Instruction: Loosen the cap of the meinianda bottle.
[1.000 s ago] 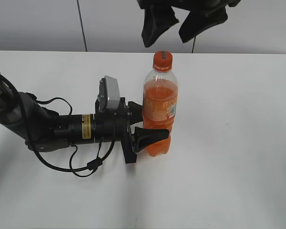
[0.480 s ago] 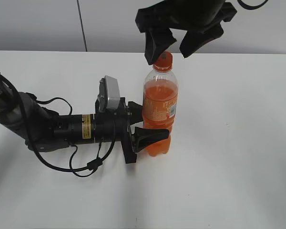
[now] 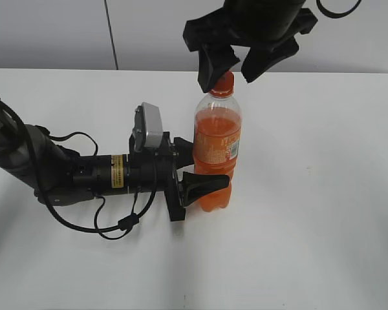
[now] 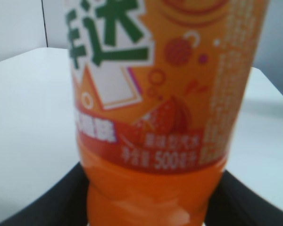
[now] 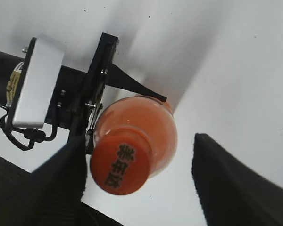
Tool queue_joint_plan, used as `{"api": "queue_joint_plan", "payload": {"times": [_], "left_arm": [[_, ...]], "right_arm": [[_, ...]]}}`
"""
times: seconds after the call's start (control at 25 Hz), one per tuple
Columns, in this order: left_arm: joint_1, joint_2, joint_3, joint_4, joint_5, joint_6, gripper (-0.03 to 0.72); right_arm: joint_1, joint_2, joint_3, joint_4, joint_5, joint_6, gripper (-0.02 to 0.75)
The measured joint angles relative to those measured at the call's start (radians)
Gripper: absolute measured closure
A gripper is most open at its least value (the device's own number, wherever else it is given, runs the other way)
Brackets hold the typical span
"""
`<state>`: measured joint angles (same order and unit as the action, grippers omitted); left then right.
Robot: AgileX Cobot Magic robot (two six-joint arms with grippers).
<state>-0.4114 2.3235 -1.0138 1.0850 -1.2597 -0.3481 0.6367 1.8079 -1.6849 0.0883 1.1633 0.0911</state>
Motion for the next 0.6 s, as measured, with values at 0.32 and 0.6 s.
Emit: {"api": "queue_joint_plan", "payload": {"times": [0.32,0.6], "left_arm": [[-0.002,0.0,0.0,-0.004,0.003,0.0,0.285],[-0.003,0.0,0.0,-0.002,0.002,0.001,0.286]], "right_arm": [[0.002,0.0,-0.001,0.01,0.0,-0.054,0.467],[0.002,0.0,-0.002,0.024,0.022,-0.299,0.467]]}}
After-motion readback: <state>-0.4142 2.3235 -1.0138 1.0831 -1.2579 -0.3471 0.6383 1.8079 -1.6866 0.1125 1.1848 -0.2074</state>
